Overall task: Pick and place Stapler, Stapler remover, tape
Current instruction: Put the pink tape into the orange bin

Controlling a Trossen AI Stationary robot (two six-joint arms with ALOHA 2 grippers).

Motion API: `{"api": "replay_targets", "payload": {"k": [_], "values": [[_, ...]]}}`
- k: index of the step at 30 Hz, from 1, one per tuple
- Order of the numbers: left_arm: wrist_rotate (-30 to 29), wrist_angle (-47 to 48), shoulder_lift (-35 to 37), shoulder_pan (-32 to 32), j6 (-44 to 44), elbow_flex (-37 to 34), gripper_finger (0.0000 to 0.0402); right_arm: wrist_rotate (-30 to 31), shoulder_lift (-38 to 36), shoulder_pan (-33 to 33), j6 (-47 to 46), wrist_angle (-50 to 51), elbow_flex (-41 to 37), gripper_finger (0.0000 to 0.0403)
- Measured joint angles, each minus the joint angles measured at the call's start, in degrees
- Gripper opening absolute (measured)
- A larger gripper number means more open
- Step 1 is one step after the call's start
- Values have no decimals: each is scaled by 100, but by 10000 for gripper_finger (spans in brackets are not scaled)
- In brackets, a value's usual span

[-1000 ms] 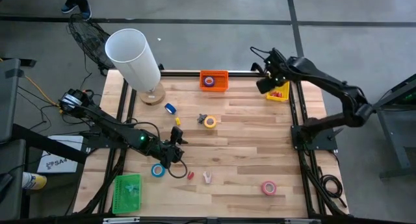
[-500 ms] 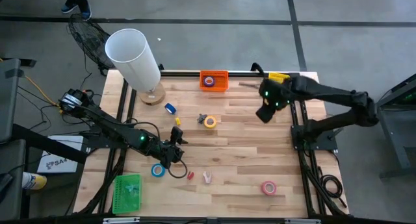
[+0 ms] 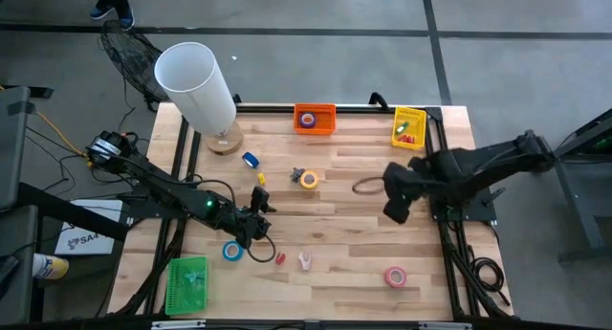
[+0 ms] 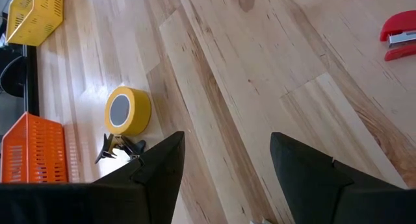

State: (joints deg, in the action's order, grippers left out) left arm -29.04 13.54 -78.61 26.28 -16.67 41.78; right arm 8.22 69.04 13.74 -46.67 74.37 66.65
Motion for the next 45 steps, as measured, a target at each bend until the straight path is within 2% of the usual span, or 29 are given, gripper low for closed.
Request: {"api": "replay_targets", "payload": {"k": [4,9,12,16,22,30,34,39,45], "values": [[0,-1,0,-2,2,0,223,60,120,648,-521,26,0,133],[2,-7,0,-2,2,0,223,-159,567,1232,-859,30,0,179],[4,-7,0,0,28,0,223,-429,950,1517,-704,16,0,207],[7,-7,0,-2,29,0,223,-764,1490,1900,46,-220,0,226],[7,0,0,-1,30,0,223,-893,2254,2445,504,-1253,0,225],[7,-4,0,0,44,0,223,-1332,3010,2999,-87,-1811,-2,222],[7,-7,0,-1,48,0,223,-1106,3173,3194,-227,-1812,-2,223],[7,-7,0,-1,50,0,223,-517,3324,3329,-271,-1831,-2,220],[7,-7,0,0,52,0,223,-469,3383,3359,-630,-1892,-2,219]]}}
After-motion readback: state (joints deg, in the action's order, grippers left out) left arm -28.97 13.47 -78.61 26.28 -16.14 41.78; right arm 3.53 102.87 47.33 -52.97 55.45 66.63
